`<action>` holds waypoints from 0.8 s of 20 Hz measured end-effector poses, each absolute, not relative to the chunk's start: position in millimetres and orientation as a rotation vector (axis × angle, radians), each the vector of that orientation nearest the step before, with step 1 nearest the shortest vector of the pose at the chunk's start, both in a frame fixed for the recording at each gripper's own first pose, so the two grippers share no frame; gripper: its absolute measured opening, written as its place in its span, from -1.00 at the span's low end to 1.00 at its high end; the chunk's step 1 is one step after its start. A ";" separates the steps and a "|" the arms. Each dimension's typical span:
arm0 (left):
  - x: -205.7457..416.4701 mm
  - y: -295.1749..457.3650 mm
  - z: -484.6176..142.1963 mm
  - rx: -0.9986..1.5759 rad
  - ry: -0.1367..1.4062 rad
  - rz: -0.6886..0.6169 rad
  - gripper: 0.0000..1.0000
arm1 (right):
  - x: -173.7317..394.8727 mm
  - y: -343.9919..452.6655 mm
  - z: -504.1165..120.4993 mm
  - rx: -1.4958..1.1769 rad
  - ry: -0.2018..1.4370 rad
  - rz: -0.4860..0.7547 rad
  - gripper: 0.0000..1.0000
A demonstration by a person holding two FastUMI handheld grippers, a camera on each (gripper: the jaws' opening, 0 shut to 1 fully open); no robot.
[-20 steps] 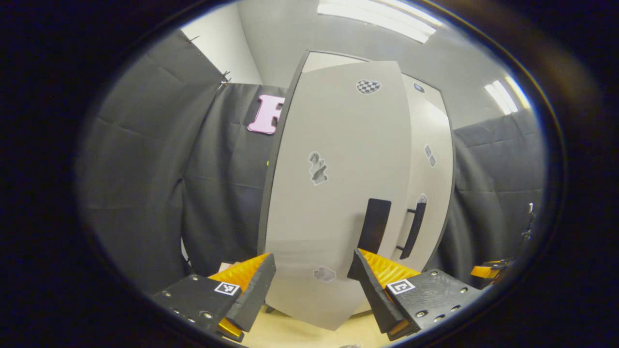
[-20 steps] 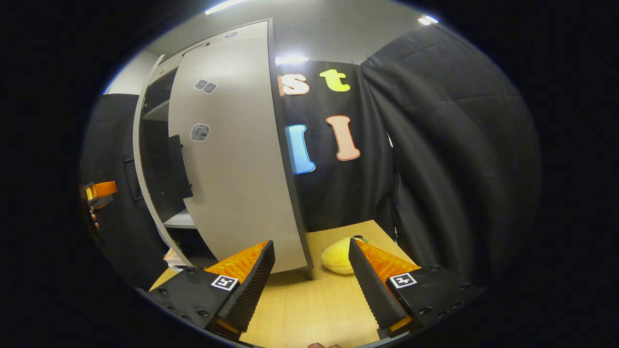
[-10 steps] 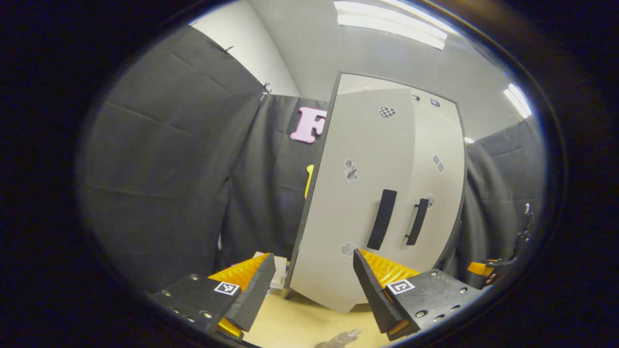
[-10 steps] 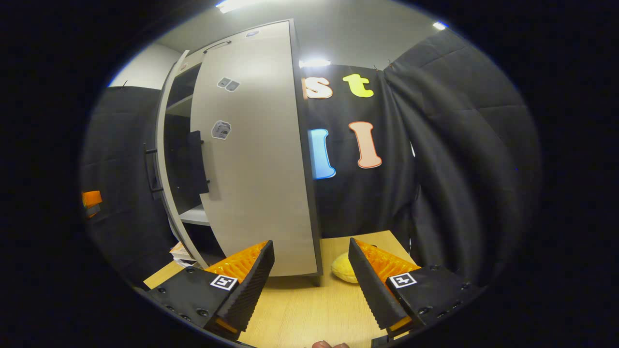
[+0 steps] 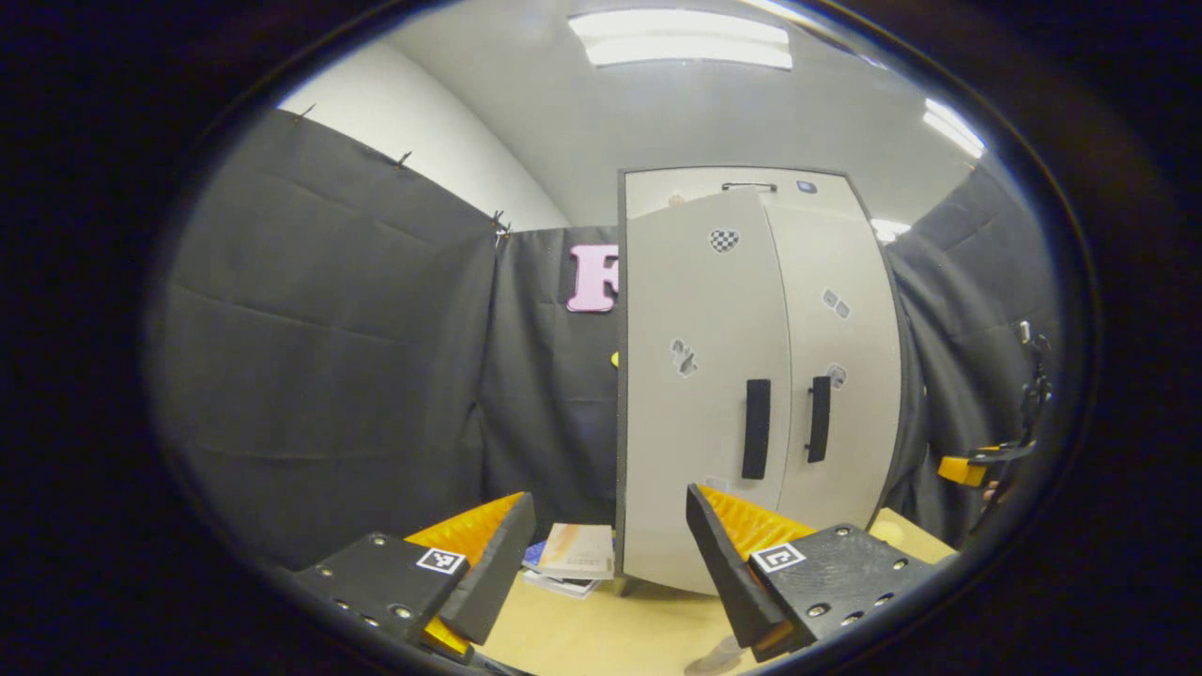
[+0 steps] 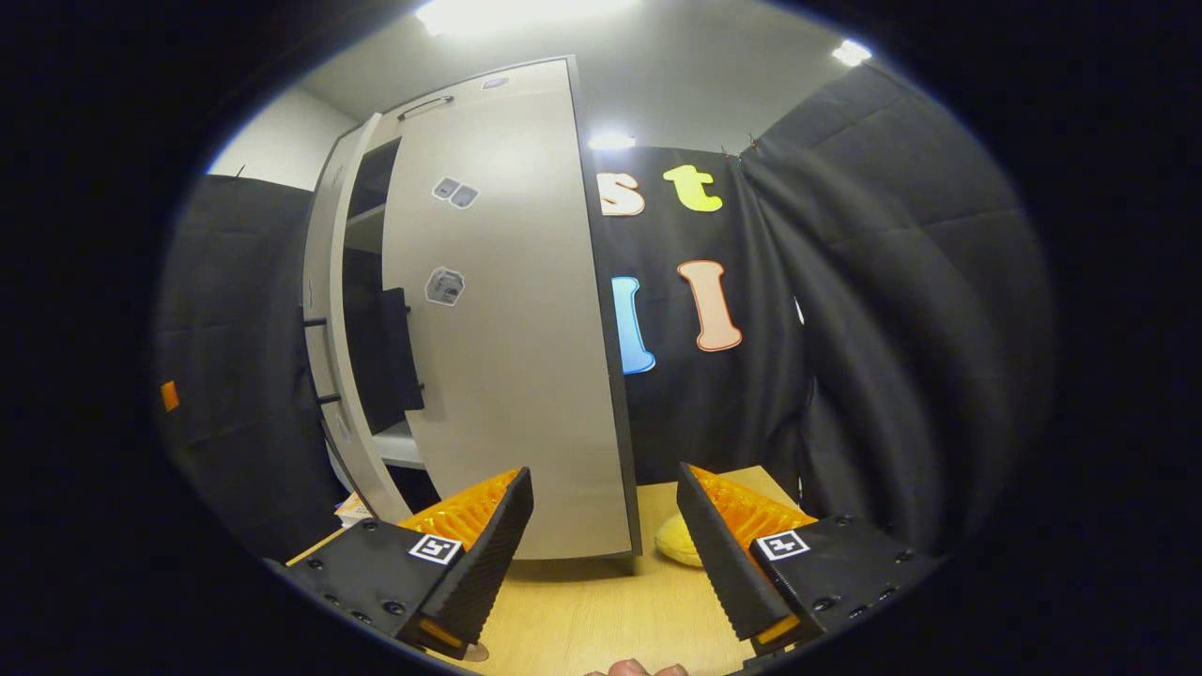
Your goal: Grasp the bottle in the cabinet with the left hand and place it on the coaster, then close the right door with the right hand and the left door with the left hand.
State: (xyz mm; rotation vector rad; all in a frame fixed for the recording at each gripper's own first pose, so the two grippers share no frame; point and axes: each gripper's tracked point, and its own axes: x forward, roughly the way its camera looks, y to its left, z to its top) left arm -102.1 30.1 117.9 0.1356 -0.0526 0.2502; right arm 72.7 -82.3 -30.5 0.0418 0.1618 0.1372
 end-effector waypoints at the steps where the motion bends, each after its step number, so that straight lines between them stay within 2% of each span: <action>1: -102.9 32.2 117.1 0.146 -0.049 0.254 0.88 | 71.9 -80.2 -32.0 0.038 0.170 0.134 0.96; 5: -102.0 47.3 113.1 0.177 -0.036 0.256 0.88 | 63.3 -75.3 -34.7 -0.018 0.180 0.111 0.95; 6: -101.9 51.3 114.0 0.180 -0.044 0.259 0.76 | 60.7 -73.7 -32.0 -0.033 0.174 0.109 0.96; 7: -100.6 53.6 116.7 0.169 -0.059 0.259 1.00 | 58.7 -71.9 -27.7 -0.045 0.160 0.108 0.96; 8: -99.4 53.9 116.4 0.145 -0.068 0.253 1.00 | 57.2 -71.0 -24.7 -0.053 0.149 0.106 0.96; 9: -96.3 52.9 115.1 0.115 -0.073 0.238 0.88 | 55.6 -68.3 -23.4 -0.057 0.144 0.108 0.96; 10: -94.1 51.8 112.6 0.091 -0.074 0.219 0.88 | 54.4 -63.5 -24.6 -0.054 0.144 0.117 0.96; 11: -90.5 49.8 110.6 0.079 -0.071 0.195 1.00 | 52.7 -58.8 -24.7 -0.048 0.145 0.126 0.96; 13: -84.6 50.3 110.0 0.090 -0.073 0.170 1.00 | 51.6 -51.9 -24.5 -0.036 0.151 0.132 0.96; 14: -81.0 51.3 110.6 0.101 -0.077 0.164 0.88 | 50.5 -49.0 -23.2 -0.031 0.151 0.131 0.96; 16: -77.1 51.1 107.6 0.096 -0.074 0.144 0.88 | 47.4 -45.1 -22.0 -0.024 0.144 0.122 0.96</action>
